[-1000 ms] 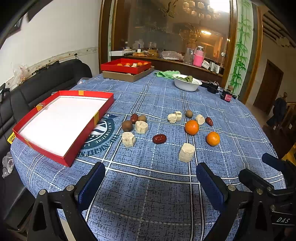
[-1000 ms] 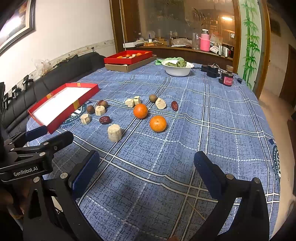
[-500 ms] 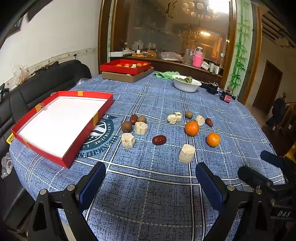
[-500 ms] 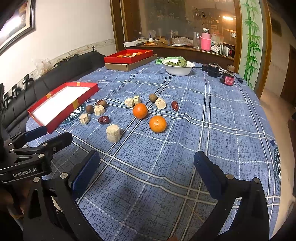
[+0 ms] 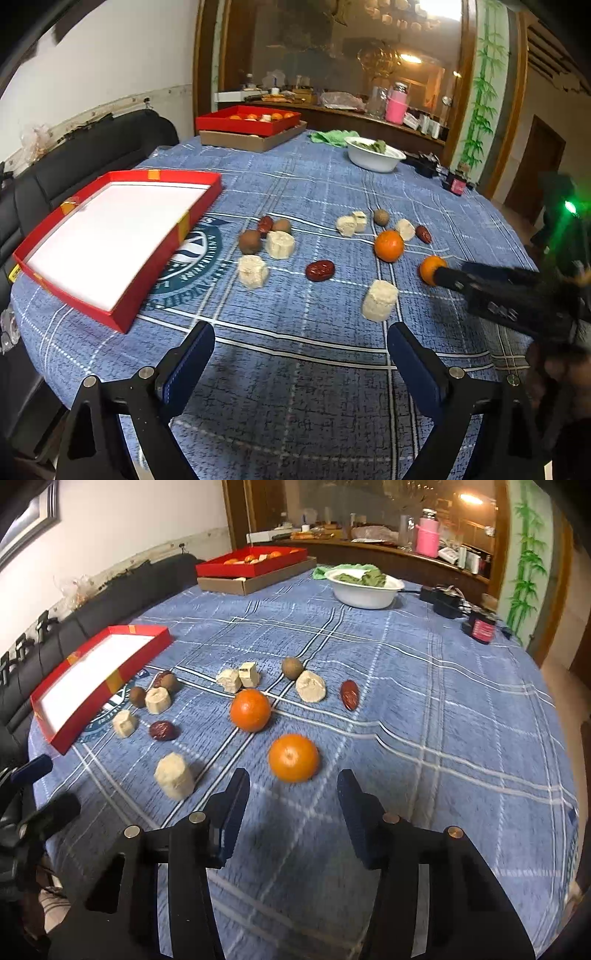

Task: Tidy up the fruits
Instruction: 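Grasp an orange with the right gripper while the left gripper grasps a beige round cake, then carry the orange and cake into the red tray and open both grippers, then grasp a red date from the tablecloth with the right gripper, then grasp another beige round cake with the left gripper while the right holds the date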

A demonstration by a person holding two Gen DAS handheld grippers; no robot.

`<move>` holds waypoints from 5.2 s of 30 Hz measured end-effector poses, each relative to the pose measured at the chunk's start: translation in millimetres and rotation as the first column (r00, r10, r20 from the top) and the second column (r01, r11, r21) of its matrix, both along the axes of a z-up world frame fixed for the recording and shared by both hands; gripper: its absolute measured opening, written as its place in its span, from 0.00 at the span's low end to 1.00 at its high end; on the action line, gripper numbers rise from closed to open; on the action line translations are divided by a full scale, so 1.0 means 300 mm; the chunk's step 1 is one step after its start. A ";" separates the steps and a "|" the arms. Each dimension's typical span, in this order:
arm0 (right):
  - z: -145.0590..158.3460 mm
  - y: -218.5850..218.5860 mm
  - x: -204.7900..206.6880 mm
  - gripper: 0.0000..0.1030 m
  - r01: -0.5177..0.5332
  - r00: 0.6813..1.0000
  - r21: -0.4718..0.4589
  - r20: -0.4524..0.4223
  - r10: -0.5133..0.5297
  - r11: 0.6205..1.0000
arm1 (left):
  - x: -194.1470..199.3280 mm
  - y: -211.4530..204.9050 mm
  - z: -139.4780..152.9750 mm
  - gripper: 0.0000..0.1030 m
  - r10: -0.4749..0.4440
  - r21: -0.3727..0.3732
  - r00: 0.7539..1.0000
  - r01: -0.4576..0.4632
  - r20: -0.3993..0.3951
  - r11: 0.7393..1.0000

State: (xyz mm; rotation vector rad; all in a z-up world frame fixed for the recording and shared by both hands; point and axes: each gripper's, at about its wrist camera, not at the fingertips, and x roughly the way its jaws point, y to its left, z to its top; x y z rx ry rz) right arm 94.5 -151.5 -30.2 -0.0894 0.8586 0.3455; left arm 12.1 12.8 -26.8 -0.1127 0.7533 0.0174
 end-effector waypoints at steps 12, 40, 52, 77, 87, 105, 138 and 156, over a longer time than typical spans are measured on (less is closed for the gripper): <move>-0.041 -0.010 0.080 0.29 0.004 0.999 0.014 -0.045 -0.003 1.000 | 0.147 -0.158 -0.050 0.65 -0.130 -0.036 0.987 0.127 -0.090 0.991; -0.004 -0.048 0.009 0.29 0.006 1.000 0.095 0.006 -0.007 0.995 | 0.134 -0.133 -0.052 0.28 -0.088 -0.054 0.989 0.083 -0.117 0.995; 0.025 0.070 -0.081 0.29 -0.064 0.998 0.038 0.012 0.064 0.997 | 0.066 0.044 -0.007 0.28 0.056 -0.066 0.995 -0.062 -0.088 0.996; 0.190 0.748 0.030 0.30 -0.417 0.906 0.089 0.125 0.405 0.905 | 0.083 0.657 0.084 0.28 0.471 -0.019 0.882 -0.471 -0.015 0.882; 0.101 0.961 0.164 0.30 -0.431 0.903 0.114 0.066 0.426 0.895 | 0.162 0.753 0.032 0.28 0.517 0.008 0.854 -0.517 -0.057 0.856; 0.006 1.045 0.216 0.50 -0.426 0.903 0.053 -0.037 0.428 0.903 | 0.187 0.784 -0.015 0.52 0.545 0.072 0.823 -0.541 -0.158 0.838; -0.035 0.360 0.054 0.50 -0.257 0.966 0.020 -0.037 0.258 0.966 | 0.097 0.208 -0.023 0.69 0.159 0.008 0.984 -0.159 -0.075 0.987; -0.022 0.231 0.097 0.25 -0.167 0.985 0.069 -0.031 0.170 0.984 | 0.293 0.143 -0.093 0.64 0.125 0.009 0.981 -0.125 -0.151 0.992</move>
